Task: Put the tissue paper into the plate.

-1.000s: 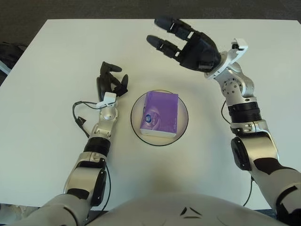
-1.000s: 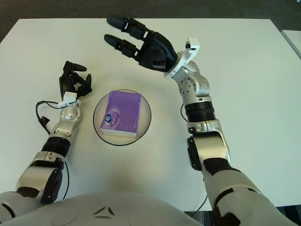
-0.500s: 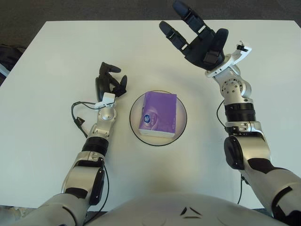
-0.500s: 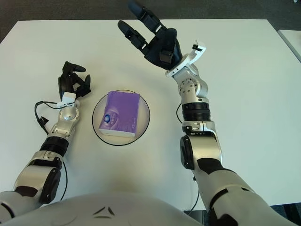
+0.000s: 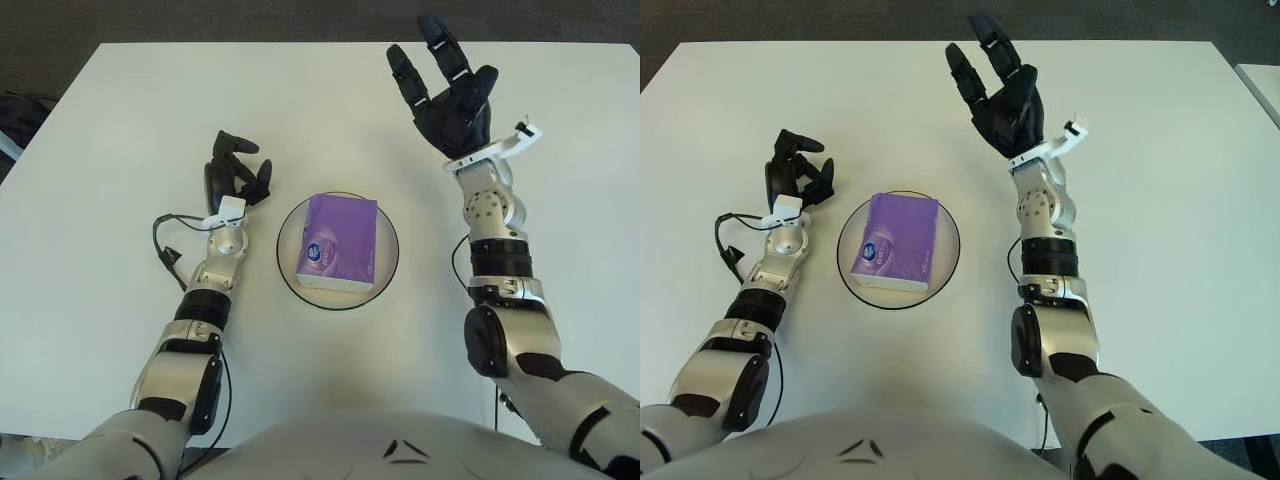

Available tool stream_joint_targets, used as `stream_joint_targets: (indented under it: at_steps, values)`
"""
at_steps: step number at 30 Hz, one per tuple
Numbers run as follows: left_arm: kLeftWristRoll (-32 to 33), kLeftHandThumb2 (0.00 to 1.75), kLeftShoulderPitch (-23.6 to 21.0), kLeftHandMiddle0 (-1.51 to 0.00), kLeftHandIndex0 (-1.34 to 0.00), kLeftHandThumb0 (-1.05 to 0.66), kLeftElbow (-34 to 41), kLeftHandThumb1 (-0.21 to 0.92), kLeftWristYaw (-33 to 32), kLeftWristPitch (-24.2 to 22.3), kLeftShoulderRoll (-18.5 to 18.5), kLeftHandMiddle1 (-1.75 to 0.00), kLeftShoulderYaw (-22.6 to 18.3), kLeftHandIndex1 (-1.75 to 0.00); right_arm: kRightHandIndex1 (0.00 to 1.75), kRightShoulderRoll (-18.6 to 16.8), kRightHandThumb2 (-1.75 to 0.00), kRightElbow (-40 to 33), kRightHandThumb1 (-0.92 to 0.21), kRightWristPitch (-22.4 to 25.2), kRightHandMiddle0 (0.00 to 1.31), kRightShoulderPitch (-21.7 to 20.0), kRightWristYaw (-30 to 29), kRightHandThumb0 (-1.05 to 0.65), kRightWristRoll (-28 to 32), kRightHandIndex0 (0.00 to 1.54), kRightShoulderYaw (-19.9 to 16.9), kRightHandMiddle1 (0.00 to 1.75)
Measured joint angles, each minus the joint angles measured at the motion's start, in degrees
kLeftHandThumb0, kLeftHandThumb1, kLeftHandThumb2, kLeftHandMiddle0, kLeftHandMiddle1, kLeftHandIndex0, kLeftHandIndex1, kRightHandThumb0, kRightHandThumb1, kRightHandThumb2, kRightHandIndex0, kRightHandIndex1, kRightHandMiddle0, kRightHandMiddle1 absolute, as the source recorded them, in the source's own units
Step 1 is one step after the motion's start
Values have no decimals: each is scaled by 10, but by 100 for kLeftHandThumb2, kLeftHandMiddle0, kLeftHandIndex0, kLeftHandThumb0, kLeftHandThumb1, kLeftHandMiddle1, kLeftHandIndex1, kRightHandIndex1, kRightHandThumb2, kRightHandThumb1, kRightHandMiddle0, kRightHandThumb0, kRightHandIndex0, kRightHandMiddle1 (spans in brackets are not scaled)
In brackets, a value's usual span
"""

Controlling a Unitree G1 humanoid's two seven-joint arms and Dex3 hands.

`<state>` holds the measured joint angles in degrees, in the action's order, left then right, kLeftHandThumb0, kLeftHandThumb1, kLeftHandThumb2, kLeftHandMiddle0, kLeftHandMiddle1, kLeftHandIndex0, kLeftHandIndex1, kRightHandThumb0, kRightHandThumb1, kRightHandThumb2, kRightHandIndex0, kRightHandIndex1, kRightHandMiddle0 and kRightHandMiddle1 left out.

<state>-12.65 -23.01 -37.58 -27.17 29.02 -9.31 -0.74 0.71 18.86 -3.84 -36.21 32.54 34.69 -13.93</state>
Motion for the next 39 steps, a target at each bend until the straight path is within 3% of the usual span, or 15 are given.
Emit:
stream_joint_targets:
  at_steps: [9, 19, 39]
  values:
    - [2, 84, 0, -76, -38, -39, -1, 66, 1, 1, -2, -175, 0, -171, 7, -49, -70, -4, -92, -119, 0, 70, -93, -68, -85, 33, -3, 82]
    - [6, 84, 0, -77, -39, -39, -1, 66, 5, 2, -2, -175, 0, -170, 8, -85, -68, -3, -92, -195, 0, 110, -189, -65, -169, 37, 3, 90]
    - [9, 84, 0, -79, -38, -39, -1, 66, 11, 7, -2, -175, 0, -171, 10, -83, -67, 86, -92, -238, 0, 136, -279, -58, -269, 42, 27, 88]
